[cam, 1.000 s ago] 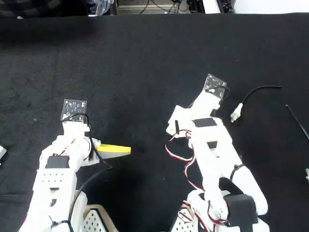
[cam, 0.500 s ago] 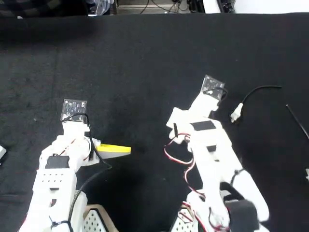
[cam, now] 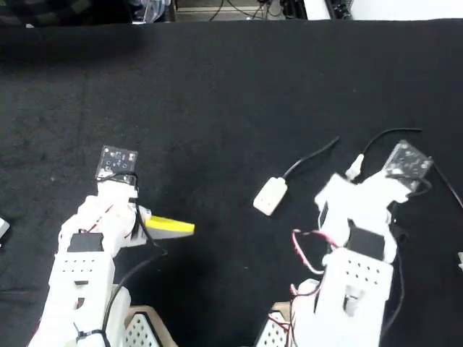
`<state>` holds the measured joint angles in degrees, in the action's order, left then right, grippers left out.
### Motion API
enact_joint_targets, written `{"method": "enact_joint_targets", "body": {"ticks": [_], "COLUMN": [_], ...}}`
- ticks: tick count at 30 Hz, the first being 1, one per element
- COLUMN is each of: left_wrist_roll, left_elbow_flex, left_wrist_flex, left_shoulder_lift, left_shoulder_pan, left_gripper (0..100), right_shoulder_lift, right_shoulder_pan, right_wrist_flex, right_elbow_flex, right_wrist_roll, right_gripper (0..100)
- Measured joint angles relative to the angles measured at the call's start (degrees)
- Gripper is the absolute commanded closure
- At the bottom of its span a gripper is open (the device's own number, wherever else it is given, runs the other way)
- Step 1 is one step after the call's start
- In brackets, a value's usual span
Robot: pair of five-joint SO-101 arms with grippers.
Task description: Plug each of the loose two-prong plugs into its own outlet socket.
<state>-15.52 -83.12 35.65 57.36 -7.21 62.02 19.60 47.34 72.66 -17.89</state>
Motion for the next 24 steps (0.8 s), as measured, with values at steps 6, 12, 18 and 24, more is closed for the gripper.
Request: {"method": "enact_joint_targets", "body": {"ticks": [6, 12, 18, 24], "left_wrist_roll": [0.2, 8.7, 9.6, 2.0], "left_elbow_flex": [1.1, 10.6, 17.8, 23.5], "left_wrist_flex": [4.0, 13.5, 19.5, 24.0], "left_shoulder_lift": [0.0, 0.0, -0.5, -2.1], "left_shoulder_pan": [-5.6, -21.3, -39.8, -55.2], "left_gripper": [29, 29, 29, 29], "right_shoulder_lift": [2.6, 2.7, 2.7, 2.7], "right_shoulder_pan": [0.6, -3.2, -7.6, -7.8], "right_wrist_flex": [-0.7, -0.8, -0.9, -1.1], "right_elbow_flex": [5.3, 7.4, 8.2, 8.2], "right_wrist_roll": [7.0, 13.0, 16.0, 16.1], "right_gripper": [39.0, 39.0, 39.0, 39.0]}}
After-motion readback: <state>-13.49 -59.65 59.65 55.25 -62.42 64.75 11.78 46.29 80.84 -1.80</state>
